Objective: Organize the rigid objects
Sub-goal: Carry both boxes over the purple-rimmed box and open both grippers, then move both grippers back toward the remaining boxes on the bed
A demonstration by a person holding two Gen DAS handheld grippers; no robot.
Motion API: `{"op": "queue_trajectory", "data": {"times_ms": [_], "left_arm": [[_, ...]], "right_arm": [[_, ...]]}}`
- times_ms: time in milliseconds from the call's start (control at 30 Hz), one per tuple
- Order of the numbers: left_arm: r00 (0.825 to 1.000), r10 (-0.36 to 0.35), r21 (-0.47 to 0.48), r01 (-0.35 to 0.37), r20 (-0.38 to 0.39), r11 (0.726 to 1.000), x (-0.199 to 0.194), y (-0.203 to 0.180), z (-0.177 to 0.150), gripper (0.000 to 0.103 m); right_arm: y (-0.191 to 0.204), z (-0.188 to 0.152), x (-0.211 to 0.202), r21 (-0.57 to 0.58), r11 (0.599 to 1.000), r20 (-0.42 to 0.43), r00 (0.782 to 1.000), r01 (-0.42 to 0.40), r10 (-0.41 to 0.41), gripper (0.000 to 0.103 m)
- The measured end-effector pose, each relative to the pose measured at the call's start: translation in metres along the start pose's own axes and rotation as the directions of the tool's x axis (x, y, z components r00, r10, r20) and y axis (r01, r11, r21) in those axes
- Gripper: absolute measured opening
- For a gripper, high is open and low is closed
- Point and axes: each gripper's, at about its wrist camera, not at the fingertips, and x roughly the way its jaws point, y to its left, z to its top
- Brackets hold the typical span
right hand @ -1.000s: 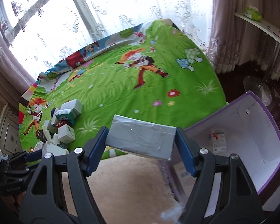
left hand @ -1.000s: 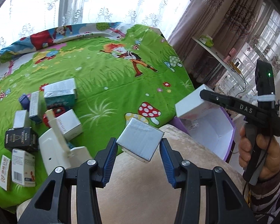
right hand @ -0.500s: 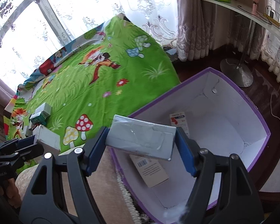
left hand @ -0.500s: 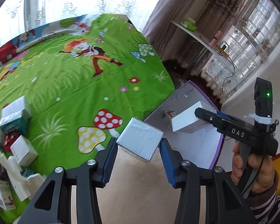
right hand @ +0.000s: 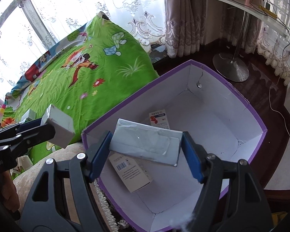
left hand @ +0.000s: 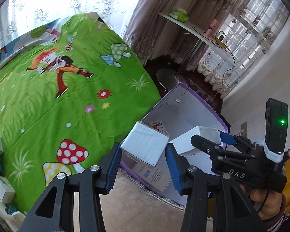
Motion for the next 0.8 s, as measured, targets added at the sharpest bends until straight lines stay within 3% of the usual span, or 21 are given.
{"op": "queue_trajectory", "data": {"times_ms": [167, 333, 800], "left_arm": [[1.000, -0.014, -0.010, 0.014, -0.021, 1.000, 0.013, -0.003, 0.005, 0.050], [1.000, -0.013, -0.042, 0.012, -0.020, 0.999, 0.012, 0.004, 0.003, 0.060], [0.998, -0.029, -0.115, 0.036, 0.058, 0.993, -0.025, 0.027, -0.016, 0.060]], "right_arm": [[-0.006, 0.000, 0.002, 0.017, 1.000, -0.011, 1.000, 0.006, -0.006, 0.075], [-0.005, -0.002, 0.006, 0.022, 1.000, -0.027, 1.000, -0.002, 0.002, 0.076], [0.004, -0.002, 0.001, 0.008, 1.000, -0.033, 0.999, -0.013, 0.013, 0.081]]}}
